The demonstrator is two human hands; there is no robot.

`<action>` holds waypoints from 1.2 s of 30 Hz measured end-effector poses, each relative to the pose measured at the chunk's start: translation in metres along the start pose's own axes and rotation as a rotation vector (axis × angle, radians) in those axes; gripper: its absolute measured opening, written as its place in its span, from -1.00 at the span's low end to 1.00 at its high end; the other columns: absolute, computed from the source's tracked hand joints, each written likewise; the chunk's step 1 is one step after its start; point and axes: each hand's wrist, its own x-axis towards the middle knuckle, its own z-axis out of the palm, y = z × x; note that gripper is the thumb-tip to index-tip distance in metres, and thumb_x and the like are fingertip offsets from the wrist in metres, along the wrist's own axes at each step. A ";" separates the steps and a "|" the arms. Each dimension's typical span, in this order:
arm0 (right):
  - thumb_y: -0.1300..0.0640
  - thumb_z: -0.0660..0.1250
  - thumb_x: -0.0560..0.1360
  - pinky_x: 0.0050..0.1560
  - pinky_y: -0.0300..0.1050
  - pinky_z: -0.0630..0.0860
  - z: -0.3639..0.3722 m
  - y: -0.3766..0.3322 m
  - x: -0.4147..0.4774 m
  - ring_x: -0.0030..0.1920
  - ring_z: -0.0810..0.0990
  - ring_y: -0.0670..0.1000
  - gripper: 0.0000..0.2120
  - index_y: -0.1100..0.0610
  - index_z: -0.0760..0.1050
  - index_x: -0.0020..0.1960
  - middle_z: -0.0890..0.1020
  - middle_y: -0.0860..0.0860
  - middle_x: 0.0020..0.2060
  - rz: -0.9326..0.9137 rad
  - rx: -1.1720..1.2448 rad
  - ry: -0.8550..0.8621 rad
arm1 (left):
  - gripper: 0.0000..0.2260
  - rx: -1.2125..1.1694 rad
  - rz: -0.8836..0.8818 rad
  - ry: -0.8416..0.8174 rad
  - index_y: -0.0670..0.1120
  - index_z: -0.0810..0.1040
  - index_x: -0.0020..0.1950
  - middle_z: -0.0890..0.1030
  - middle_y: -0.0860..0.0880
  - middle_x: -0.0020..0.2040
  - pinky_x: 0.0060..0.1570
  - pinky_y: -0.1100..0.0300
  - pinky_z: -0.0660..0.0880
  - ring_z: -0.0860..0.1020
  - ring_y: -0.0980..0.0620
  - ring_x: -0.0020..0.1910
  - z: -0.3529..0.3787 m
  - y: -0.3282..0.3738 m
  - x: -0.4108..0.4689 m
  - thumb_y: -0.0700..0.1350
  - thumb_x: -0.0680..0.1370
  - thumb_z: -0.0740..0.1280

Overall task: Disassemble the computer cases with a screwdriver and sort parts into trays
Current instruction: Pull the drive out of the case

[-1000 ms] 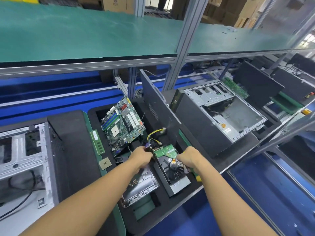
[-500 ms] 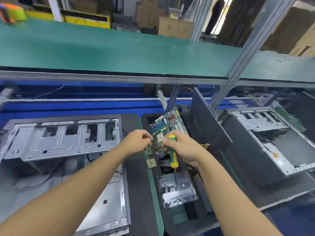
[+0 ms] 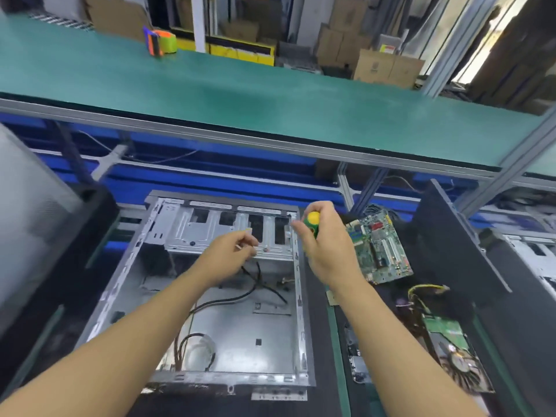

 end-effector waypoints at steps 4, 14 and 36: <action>-0.06 0.37 0.56 -0.08 0.00 0.54 0.012 -0.024 -0.007 -0.10 0.55 0.01 -0.76 -0.24 0.28 0.00 0.54 -0.05 -0.07 -0.023 0.195 -0.010 | -0.86 0.002 -0.040 0.071 0.12 0.60 -0.05 0.70 0.12 -0.12 -0.01 0.07 0.57 0.65 0.03 -0.08 -0.019 -0.022 -0.018 -0.12 0.60 0.31; 0.07 0.52 0.44 -0.09 -0.35 0.49 0.000 -0.009 -0.036 -0.08 0.63 -0.22 -0.66 0.04 0.32 -0.20 0.70 -0.15 -0.06 0.307 0.517 0.202 | -0.88 0.005 -0.133 0.131 0.14 0.59 -0.07 0.69 0.07 -0.12 0.00 0.08 0.58 0.65 0.06 -0.10 -0.021 -0.039 -0.069 -0.11 0.55 0.37; 0.36 0.21 0.61 -0.11 -0.12 0.50 0.044 0.122 -0.178 -0.12 0.55 0.06 -0.63 0.11 0.35 0.37 0.54 0.14 0.10 1.077 0.965 0.044 | -0.93 0.079 -0.206 -0.062 0.07 0.59 -0.01 0.68 0.10 -0.11 -0.09 0.16 0.57 0.67 0.15 -0.18 0.112 0.005 -0.064 0.00 0.61 0.32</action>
